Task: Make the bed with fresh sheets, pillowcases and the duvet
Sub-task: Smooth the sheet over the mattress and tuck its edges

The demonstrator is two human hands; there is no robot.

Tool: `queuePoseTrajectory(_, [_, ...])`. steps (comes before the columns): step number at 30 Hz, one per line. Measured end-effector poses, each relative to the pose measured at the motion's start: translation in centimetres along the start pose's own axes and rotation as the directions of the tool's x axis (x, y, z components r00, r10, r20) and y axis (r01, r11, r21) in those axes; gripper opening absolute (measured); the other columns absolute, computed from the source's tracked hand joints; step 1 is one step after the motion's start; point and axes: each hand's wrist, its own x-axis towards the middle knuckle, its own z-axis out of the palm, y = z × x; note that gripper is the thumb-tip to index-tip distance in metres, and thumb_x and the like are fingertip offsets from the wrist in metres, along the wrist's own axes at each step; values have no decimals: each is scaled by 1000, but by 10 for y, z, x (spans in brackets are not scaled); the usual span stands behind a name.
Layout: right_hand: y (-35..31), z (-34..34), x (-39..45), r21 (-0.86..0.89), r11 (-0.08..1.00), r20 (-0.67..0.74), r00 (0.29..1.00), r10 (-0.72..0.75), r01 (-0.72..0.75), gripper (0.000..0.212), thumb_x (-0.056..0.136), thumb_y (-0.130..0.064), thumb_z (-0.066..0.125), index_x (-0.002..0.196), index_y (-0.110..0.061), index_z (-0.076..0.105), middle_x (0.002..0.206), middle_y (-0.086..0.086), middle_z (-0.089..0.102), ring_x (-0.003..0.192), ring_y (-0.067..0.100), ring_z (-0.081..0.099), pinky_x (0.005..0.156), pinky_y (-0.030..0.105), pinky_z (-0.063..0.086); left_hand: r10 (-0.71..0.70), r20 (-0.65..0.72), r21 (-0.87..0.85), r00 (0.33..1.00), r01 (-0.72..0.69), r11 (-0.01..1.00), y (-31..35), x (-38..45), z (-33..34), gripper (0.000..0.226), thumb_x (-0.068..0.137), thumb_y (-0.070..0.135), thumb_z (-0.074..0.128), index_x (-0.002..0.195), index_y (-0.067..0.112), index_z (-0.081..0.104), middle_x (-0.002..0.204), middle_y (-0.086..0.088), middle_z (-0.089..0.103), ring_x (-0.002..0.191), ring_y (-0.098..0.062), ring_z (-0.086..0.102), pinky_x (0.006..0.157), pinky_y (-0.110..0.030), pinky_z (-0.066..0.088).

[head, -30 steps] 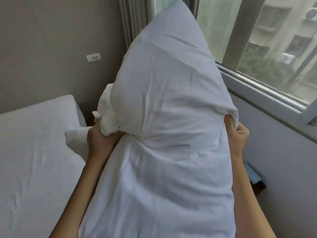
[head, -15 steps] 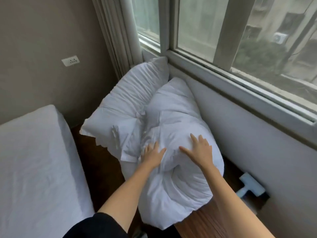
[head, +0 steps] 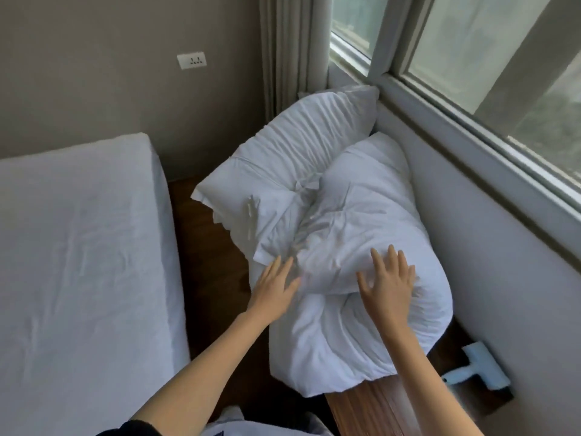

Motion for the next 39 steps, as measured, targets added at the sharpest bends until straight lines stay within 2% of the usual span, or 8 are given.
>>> queuePoseTrajectory(5, [-73,31,-34,56,982,55,981,-184,181,48,82,-28,62,126,-9,58,137,24,46,131,44,36,105,57,32,-240,-69,-105,968,232,967,-105,-68,-10,56,100,47,36,151,27,24,160,0,17,147,-19,15,115,-38,24])
queuePoseTrajectory(9, [-150,58,-67,121,924,176,908,-380,363,50,78,-21,76,124,-7,59,132,22,53,128,43,41,103,53,37,-427,-111,-195,897,401,895,-190,-133,-22,53,99,44,41,148,26,31,157,2,27,143,-19,28,111,-36,34])
queuePoseTrajectory(14, [-251,90,-112,204,861,370,777,-509,466,46,93,-34,57,136,-18,50,146,10,43,142,30,26,115,43,22,-625,-165,-357,763,545,759,-287,-221,-38,49,99,36,46,145,19,37,152,-1,37,139,-19,35,109,-31,34])
queuePoseTrajectory(18, [-317,114,-143,254,783,438,654,-617,568,47,95,-37,52,139,-22,46,149,4,39,144,25,21,117,40,16,-769,-161,-506,619,617,603,-346,-279,-36,47,99,30,48,143,15,40,149,-5,41,135,-23,41,107,-33,35])
queuePoseTrajectory(22, [-364,131,-163,278,707,505,527,-683,650,47,96,-38,50,140,-25,44,151,1,36,145,23,18,118,38,13,-863,-124,-606,490,651,457,-378,-320,-23,46,99,28,49,142,14,42,147,-7,43,130,-26,45,104,-35,37])
queuePoseTrajectory(31, [-468,182,-161,370,510,599,221,-770,777,49,97,-37,49,143,-23,40,152,4,34,144,23,19,117,36,15,-950,-110,-759,293,593,271,-409,-334,-28,44,98,25,50,140,13,44,145,-9,45,131,-26,44,104,-36,37])
queuePoseTrajectory(34, [-508,207,-151,410,419,617,93,-782,810,49,98,-38,46,144,-24,38,152,1,35,143,21,22,116,35,19,-969,-125,-788,212,573,227,-423,-318,-39,43,98,25,50,139,13,45,144,-8,46,131,-26,44,104,-36,36])
queuePoseTrajectory(39, [-571,271,-115,532,285,659,-179,-730,797,46,99,-36,44,143,-24,38,144,-2,45,131,16,42,105,31,36,-992,-109,-834,62,538,125,-447,-259,-55,38,98,25,51,135,15,50,137,-7,54,122,-24,53,99,-35,41])
